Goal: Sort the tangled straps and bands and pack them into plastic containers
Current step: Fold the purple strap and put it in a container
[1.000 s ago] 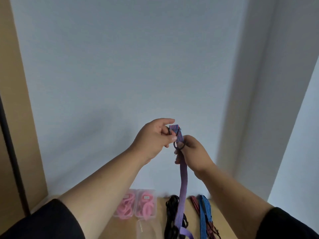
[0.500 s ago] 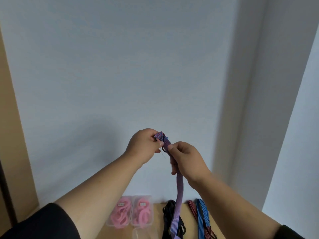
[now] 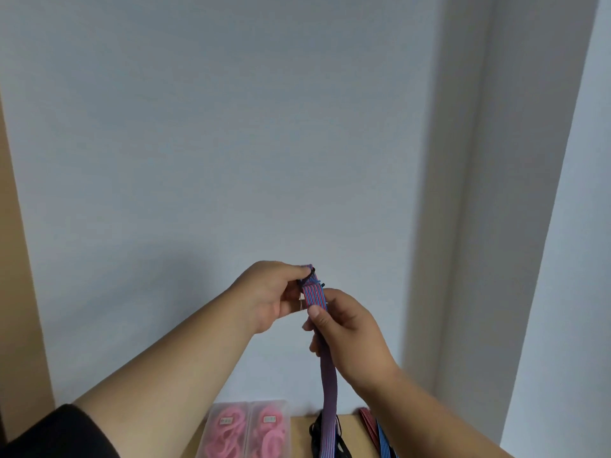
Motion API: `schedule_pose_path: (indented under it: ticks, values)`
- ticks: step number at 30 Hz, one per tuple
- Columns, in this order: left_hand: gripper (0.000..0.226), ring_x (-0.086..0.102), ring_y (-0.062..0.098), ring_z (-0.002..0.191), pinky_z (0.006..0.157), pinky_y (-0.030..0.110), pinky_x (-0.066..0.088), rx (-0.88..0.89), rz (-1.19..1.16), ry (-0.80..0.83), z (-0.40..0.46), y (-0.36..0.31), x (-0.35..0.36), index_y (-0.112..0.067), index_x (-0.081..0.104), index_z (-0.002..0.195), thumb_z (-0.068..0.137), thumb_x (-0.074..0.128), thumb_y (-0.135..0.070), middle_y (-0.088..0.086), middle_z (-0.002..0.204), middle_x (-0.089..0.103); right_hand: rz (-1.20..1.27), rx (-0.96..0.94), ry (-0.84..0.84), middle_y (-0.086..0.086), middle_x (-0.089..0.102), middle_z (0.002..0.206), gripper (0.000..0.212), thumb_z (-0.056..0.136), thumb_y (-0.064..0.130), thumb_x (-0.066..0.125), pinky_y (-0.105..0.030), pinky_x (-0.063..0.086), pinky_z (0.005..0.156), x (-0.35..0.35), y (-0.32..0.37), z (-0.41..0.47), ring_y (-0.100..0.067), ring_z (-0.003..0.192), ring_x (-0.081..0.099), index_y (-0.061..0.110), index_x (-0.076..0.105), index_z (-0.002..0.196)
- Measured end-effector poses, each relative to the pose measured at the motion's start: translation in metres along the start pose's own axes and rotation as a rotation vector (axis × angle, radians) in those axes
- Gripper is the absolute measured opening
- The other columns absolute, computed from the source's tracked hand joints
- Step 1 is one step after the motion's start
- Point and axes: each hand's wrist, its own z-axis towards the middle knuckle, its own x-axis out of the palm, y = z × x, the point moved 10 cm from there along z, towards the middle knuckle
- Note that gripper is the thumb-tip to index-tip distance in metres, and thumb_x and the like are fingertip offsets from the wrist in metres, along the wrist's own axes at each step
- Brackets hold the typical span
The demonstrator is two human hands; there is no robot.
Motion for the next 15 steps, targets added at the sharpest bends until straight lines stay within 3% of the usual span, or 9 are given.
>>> schedule_pose_path:
  ticks: [3,6,8,11,15]
  values:
    - [0.004,0.067,0.022,0.058,0.052,0.03,0.054,-0.012,0.003,-0.038,-0.002,0.008,0.002,-0.002,0.066,0.092,0.091,0.062,-0.002,0.012,0.07,0.07,-0.02,-0.038,-0.043,-0.003,0.068,0.078,0.014,0.099,0.012,0.059,-0.025,0.051,0.062,-0.006,0.007,0.003,-0.015,0.062,0.062,0.016,0.069,0.09]
    - [0.01,0.061,0.027,0.068,0.06,0.033,0.057,-0.042,0.05,-0.029,-0.003,0.017,0.004,0.003,0.069,0.084,0.087,0.061,-0.001,0.016,0.07,0.069,-0.031,0.002,-0.08,-0.01,0.068,0.073,0.009,0.096,0.015,0.065,-0.035,0.053,0.063,-0.012,0.002,0.007,-0.018,0.06,0.064,0.012,0.06,0.09]
    - [0.011,0.057,0.026,0.07,0.061,0.031,0.058,-0.054,0.056,-0.026,-0.005,0.021,0.006,0.003,0.069,0.08,0.085,0.06,0.001,0.015,0.067,0.065,-0.042,0.016,-0.117,-0.008,0.066,0.071,0.017,0.094,0.018,0.069,-0.042,0.053,0.065,-0.016,-0.001,0.008,-0.02,0.06,0.063,0.017,0.053,0.096]
    - [0.013,0.055,0.024,0.064,0.06,0.031,0.057,-0.076,0.061,-0.046,-0.008,0.026,0.008,0.0,0.068,0.078,0.084,0.057,0.003,0.012,0.066,0.058,-0.18,-0.034,-0.113,-0.004,0.068,0.076,0.02,0.094,0.023,0.069,-0.031,0.053,0.065,-0.016,0.003,0.007,-0.018,0.069,0.066,0.034,0.057,0.106]
    - [0.013,0.044,0.017,0.059,0.07,0.034,0.06,-0.104,0.142,-0.077,-0.008,0.038,0.004,-0.011,0.075,0.084,0.083,0.062,-0.012,0.006,0.076,0.052,-0.214,-0.128,-0.135,0.015,0.069,0.077,0.013,0.098,0.019,0.063,-0.013,0.043,0.064,-0.019,0.011,0.005,0.0,0.069,0.059,0.028,0.071,0.099]
